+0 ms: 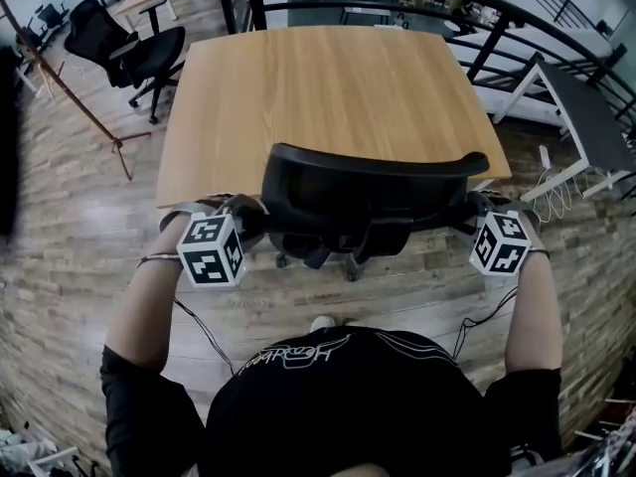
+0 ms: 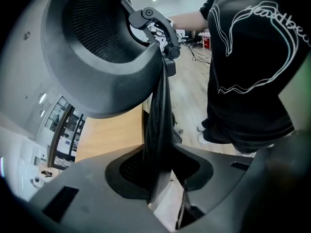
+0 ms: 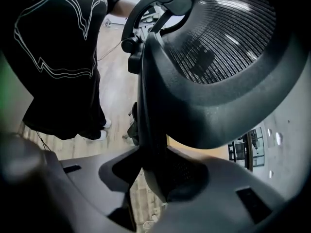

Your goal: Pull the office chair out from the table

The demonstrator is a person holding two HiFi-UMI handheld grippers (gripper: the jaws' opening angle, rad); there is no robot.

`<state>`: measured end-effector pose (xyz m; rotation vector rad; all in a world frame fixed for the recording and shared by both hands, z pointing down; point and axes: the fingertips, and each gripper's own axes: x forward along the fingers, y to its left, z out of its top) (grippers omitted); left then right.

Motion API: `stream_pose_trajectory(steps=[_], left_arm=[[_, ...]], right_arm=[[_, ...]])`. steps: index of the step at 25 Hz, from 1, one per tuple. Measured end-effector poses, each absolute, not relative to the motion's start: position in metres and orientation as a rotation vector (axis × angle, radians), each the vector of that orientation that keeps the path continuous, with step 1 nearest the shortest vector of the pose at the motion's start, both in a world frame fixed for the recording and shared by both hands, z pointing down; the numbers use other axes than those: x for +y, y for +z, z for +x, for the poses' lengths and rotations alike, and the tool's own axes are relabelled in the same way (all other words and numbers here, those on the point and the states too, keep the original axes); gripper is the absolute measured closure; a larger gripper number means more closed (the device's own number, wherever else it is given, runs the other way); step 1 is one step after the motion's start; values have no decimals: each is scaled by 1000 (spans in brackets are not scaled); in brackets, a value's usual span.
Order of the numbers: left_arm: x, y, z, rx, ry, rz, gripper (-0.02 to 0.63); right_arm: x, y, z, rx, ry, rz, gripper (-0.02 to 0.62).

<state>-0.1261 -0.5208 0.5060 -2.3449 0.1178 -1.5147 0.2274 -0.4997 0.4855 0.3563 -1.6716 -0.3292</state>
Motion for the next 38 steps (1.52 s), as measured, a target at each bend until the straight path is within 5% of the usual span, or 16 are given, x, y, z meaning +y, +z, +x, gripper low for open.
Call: stream_pose_trajectory(steps=[38], left_arm=[[-368, 508, -104, 426, -1634, -2216, 466]], right_arm=[[-345, 477, 249, -1766, -509, 387, 417]])
